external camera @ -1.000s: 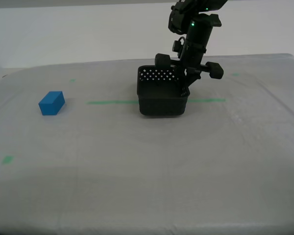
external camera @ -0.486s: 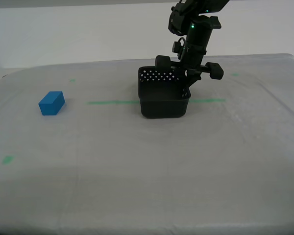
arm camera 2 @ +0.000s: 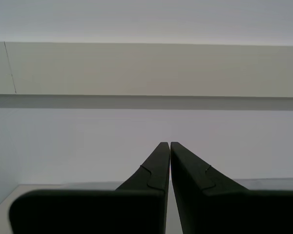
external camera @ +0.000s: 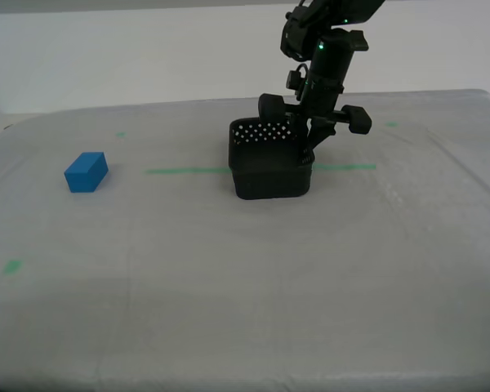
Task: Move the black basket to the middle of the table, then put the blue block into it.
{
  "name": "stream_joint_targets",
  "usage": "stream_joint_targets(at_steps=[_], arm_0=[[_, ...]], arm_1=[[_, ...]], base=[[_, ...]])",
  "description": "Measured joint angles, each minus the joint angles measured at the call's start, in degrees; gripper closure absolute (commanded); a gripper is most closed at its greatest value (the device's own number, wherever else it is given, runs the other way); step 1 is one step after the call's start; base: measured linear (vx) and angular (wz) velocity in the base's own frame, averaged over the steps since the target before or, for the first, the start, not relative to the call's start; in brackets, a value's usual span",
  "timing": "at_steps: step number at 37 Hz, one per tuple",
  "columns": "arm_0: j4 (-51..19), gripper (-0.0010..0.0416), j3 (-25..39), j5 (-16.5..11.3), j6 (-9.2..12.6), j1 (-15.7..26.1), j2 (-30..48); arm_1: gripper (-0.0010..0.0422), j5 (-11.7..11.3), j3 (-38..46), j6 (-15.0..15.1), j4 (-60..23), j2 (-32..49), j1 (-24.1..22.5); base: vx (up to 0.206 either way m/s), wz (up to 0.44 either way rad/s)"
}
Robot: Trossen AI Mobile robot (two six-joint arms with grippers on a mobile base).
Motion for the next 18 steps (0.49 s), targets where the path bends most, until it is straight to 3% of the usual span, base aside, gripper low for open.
stream_joint_targets(at_steps=[11, 18], arm_0=[[0.20, 0.0289, 0.00, 0.17, 0.02, 0.00, -0.02], [0.39, 0.0211, 0.00, 0.22, 0.04, 0.02, -0.02]], arm_1=[[0.0412, 0.00, 0.00, 0.00, -0.02, 0.00, 0.00], [0.0412, 0.00, 0.00, -0.02, 0.00, 0.00, 0.00]], base=[[0.000, 0.000], [0.000, 0.000]])
